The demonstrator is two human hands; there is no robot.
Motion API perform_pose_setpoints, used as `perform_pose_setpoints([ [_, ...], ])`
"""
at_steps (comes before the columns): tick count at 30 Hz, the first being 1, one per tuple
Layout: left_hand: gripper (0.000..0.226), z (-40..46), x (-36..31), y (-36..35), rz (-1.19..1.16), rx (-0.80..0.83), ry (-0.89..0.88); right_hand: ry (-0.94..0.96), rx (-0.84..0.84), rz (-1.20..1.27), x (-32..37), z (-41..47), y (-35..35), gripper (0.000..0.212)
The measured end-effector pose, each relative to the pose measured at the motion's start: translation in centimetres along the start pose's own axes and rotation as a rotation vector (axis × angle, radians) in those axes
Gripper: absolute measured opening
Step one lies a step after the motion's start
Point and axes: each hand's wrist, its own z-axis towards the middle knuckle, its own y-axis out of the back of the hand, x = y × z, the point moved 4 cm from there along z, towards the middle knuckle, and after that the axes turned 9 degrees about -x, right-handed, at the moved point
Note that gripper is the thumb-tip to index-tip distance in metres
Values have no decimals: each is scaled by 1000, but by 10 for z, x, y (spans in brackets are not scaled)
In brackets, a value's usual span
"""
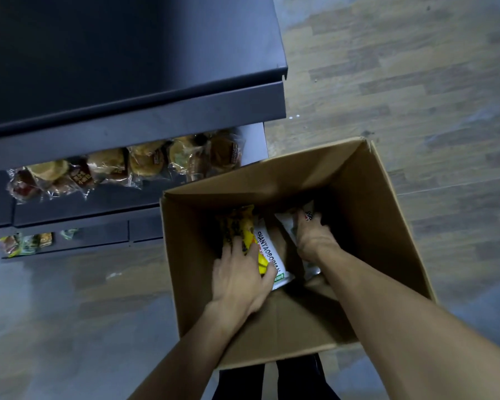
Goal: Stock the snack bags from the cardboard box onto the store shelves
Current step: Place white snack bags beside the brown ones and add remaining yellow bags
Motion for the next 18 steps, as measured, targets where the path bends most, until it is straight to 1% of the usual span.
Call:
perform_pose_setpoints([
  [1, 60, 2, 0, -1, -54, -2, 25, -4, -3, 15, 1, 1, 0, 66],
  [3, 72, 12, 3, -2, -157, -32, 112, -22, -9, 47, 3, 2, -3, 67],
  [4, 74, 19, 6, -5, -196, -41, 156, -29, -10, 62, 4, 3, -5, 70],
  [6, 77, 35, 12, -17, -229, -3, 211, -44, 12, 77, 5, 4, -11, 80],
  [8, 78, 48, 16, -30, -203, 51, 220, -62, 60, 59, 7, 3, -18, 88],
  [12, 66, 57, 25, -40, -101, 110, 226, -45, 116, -33, 7, 8, -26, 98],
  [14, 65, 58, 30, -44, -101, 138, 254, -33, 118, -77, 7, 11, -29, 97],
  [16, 58, 60, 33, -46, -57, 180, 269, -21, 99, -134, 7, 13, -33, 93],
  [18, 57, 63, 34, -44, -35, 215, 282, 1, 86, -187, 10, 18, -33, 88],
])
